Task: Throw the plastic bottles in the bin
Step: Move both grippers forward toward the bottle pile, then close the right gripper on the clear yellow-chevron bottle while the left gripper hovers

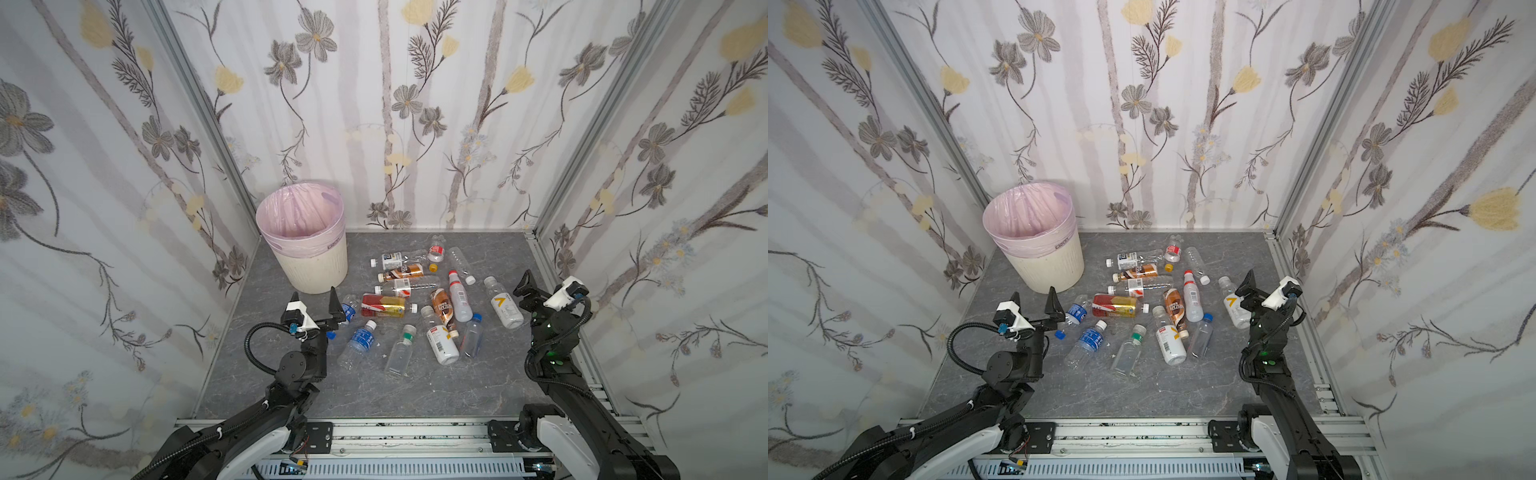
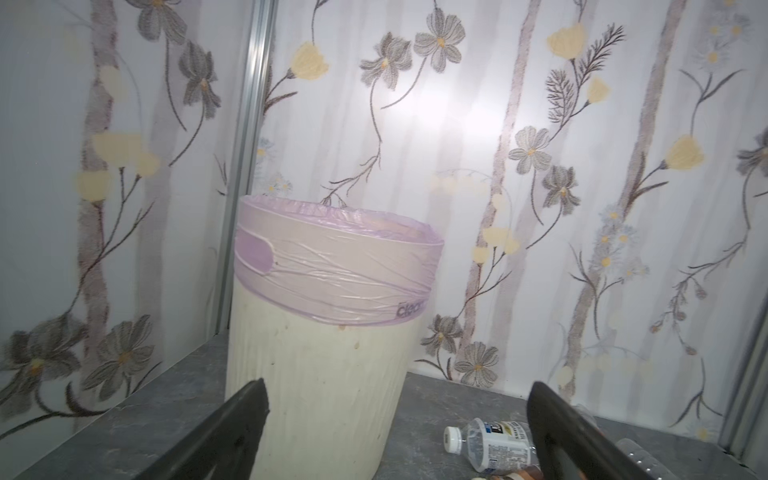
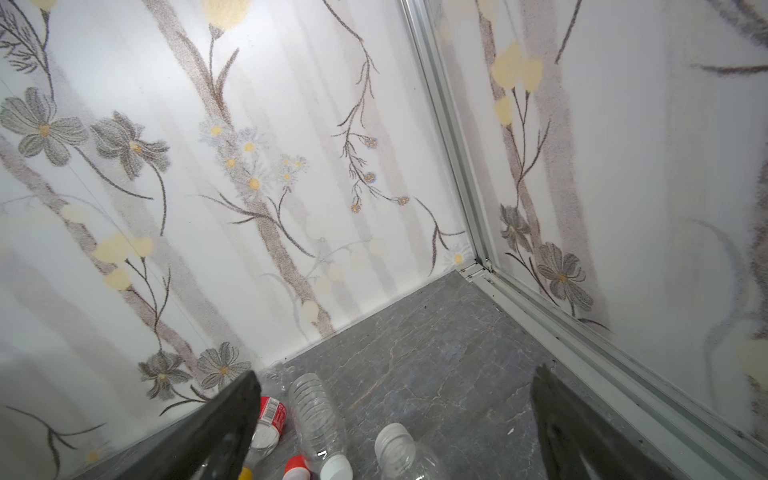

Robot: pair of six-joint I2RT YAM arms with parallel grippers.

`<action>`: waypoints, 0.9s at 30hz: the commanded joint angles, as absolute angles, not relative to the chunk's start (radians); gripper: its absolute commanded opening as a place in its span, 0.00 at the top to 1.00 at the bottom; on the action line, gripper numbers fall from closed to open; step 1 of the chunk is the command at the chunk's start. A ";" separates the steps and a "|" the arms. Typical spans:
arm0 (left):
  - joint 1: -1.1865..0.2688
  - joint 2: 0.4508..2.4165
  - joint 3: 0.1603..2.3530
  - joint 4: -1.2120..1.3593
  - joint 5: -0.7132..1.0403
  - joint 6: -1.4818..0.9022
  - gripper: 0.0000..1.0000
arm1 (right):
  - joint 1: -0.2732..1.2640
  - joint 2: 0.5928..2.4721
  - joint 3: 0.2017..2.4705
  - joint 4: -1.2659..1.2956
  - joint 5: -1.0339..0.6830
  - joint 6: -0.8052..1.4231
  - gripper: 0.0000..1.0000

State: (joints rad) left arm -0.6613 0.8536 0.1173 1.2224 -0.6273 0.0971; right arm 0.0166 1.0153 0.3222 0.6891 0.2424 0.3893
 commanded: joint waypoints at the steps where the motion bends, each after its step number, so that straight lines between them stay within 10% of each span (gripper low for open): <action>1: -0.723 0.875 0.154 1.122 -0.552 0.087 0.00 | 0.029 1.032 0.381 0.473 0.171 0.418 0.00; 27: -0.906 1.537 0.783 0.713 -0.116 -0.135 0.00 | 0.164 1.631 0.932 -0.223 0.402 0.188 0.00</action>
State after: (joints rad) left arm -0.9051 1.5116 0.7452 0.7715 -0.1898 -0.0666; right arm 0.1623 1.5711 0.8894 -0.1341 0.3542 0.2420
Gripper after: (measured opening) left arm 0.997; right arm 0.996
